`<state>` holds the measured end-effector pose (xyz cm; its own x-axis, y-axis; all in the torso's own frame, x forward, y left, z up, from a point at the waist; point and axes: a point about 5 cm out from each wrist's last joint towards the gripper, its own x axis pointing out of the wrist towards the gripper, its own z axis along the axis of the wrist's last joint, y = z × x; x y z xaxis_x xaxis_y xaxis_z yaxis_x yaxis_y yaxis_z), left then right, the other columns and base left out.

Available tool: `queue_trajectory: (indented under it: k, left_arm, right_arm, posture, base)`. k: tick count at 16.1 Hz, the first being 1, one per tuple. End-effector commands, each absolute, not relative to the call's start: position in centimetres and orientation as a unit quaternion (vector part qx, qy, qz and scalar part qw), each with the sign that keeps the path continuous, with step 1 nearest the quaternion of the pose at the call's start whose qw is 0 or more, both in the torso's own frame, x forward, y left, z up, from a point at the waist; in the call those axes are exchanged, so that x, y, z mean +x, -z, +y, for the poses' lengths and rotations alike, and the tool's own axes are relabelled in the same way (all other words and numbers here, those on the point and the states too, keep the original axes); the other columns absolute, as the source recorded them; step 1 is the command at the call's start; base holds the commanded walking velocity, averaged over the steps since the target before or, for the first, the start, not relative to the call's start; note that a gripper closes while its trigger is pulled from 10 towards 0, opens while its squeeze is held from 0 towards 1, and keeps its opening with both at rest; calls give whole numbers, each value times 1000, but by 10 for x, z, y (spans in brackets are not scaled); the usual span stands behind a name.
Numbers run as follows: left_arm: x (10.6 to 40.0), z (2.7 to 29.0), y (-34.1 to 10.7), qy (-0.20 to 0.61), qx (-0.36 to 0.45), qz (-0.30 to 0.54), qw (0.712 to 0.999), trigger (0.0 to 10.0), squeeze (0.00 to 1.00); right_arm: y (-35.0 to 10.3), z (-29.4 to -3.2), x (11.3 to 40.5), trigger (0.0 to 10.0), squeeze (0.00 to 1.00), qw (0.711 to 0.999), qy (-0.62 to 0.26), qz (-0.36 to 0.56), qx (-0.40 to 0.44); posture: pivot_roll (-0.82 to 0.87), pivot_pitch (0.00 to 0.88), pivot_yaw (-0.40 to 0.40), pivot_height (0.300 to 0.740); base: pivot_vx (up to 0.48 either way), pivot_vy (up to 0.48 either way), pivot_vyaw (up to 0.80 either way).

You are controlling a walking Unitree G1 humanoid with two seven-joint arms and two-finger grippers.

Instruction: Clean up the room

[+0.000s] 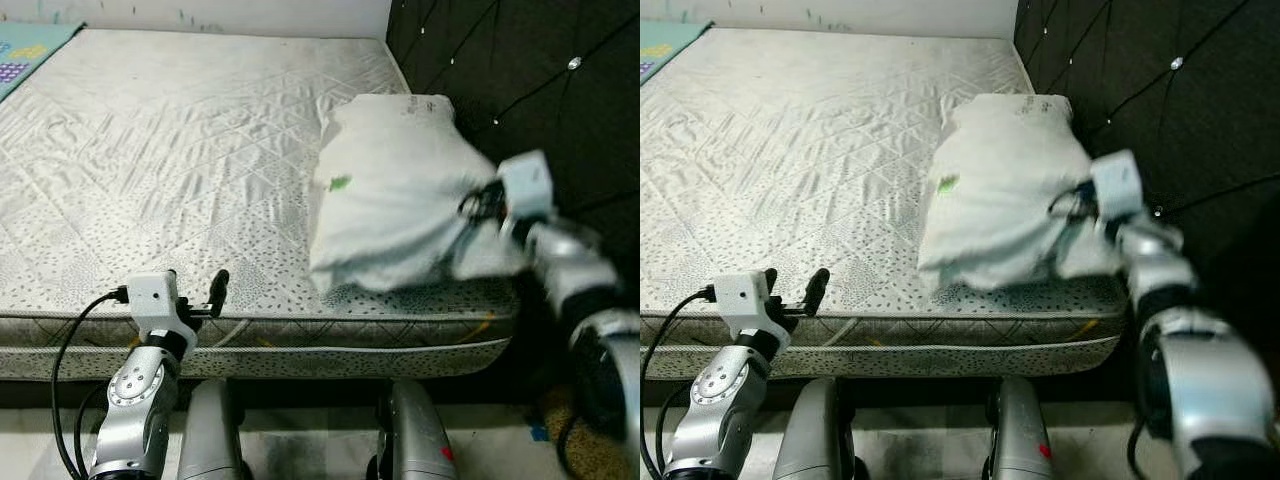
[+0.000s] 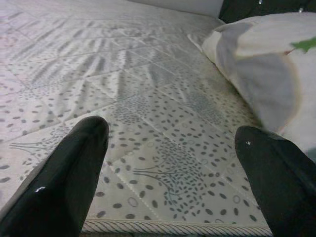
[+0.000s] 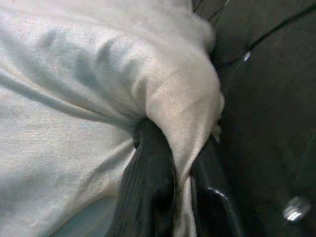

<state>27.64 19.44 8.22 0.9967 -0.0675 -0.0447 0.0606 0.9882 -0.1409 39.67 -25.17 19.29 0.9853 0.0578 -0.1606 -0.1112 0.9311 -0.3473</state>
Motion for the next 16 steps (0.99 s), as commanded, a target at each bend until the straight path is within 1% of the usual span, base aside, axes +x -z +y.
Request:
queue_trajectory:
  k: [1, 3, 4, 5, 7, 8, 9, 11, 15, 16]
  left_arm:
    - [275, 197, -85, 27, -65, 20, 997, 10000, 0]
    - [276, 204, -88, 18, -59, 15, 998, 10000, 0]
    - [276, 205, -88, 16, -59, 14, 998, 10000, 0]
    - [274, 209, -89, 9, -57, 12, 998, 10000, 0]
    - [273, 211, -88, 4, -58, 14, 998, 10000, 0]
    - [271, 211, -85, 3, -62, 19, 998, 10000, 0]
    - [272, 208, -83, 7, -64, 22, 998, 10000, 0]
    - [279, 200, -85, 28, -63, 24, 997, 10000, 0]
    - [285, 202, -90, 32, -59, 19, 998, 10000, 0]
    - [283, 205, -90, 26, -59, 18, 998, 10000, 0]
  right_arm:
    - [-236, -258, 404, 0, 0, 980, -19, 18, -198]
    - [-262, -266, 405, 0, 0, 979, -6, -11, -202]
    - [-265, -269, 404, 0, 0, 980, -3, -13, -200]
    - [-267, -284, 399, 0, 0, 982, 14, -11, -187]
    - [-264, -295, 394, 0, 0, 981, 23, -2, -193]
    - [-254, -310, 386, 0, 0, 981, 38, 11, -191]
    - [-249, -318, 382, 0, 0, 981, 51, 17, -189]
    - [-237, -333, 373, 0, 0, 981, 84, 24, -174]
    - [-222, -331, 371, 0, 0, 983, 95, 26, -153]
    - [-212, -330, 369, 0, 0, 985, 99, 29, -137]
  posture:
    - [-13, 33, -37, 551]
    - [-7, 31, -40, 551]
    - [-3, 29, -45, 551]
    - [-3, 29, -45, 551]
    - [-3, 29, -45, 551]
    - [-30, 37, -28, 551]
    - [-30, 37, -28, 551]
    - [-45, 39, 0, 551]
    - [-49, 37, 9, 551]
    - [-36, 35, -2, 551]
  base:
    - [0, 0, 0]
    - [0, 0, 0]
    - [0, 0, 0]
    - [0, 0, 0]
    - [0, 0, 0]
    - [0, 0, 0]
    - [0, 0, 0]
    - [0, 0, 0]
    - [0, 0, 0]
    - [0, 0, 0]
